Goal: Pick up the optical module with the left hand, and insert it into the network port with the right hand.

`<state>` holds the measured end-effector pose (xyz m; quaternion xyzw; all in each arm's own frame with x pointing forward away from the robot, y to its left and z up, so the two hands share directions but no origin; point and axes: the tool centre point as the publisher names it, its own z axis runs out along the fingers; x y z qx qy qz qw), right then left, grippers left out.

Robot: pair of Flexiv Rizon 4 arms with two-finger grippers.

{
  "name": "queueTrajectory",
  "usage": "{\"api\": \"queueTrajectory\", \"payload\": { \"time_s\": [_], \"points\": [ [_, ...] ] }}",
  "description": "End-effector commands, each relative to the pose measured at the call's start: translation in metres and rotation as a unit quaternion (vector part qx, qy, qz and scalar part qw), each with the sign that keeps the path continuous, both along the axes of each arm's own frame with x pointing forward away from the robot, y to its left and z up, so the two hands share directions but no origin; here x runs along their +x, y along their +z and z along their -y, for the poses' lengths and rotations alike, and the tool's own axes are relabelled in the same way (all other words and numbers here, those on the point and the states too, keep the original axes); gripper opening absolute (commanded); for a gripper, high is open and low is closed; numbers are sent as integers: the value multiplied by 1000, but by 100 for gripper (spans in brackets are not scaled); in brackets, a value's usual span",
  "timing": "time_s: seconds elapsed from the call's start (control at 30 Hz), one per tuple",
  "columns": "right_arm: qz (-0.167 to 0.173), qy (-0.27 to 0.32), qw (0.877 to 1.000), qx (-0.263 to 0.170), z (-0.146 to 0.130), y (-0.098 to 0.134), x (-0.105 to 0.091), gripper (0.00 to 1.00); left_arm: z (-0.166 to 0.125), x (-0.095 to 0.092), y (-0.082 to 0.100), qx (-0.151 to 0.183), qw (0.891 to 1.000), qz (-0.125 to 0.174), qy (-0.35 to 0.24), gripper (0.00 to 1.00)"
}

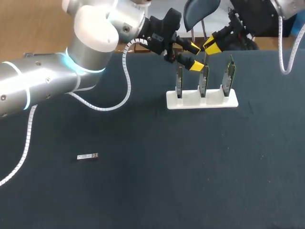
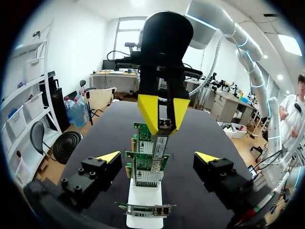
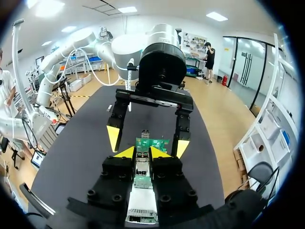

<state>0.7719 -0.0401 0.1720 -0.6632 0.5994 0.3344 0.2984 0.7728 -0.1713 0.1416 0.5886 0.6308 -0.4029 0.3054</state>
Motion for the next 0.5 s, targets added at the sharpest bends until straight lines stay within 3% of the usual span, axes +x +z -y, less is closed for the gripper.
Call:
{"api": "queueTrajectory", "payload": {
  "time_s": [0.03,0.5],
  "points": [
    [2,-3,1000,-7,-2,-2,-2,0,1,2,0,1,1000,-1,-2,100],
    [22,4,1000,-9,-2,10,-2,0,1,2,0,1,1000,-1,-2,100]
  ]
}}
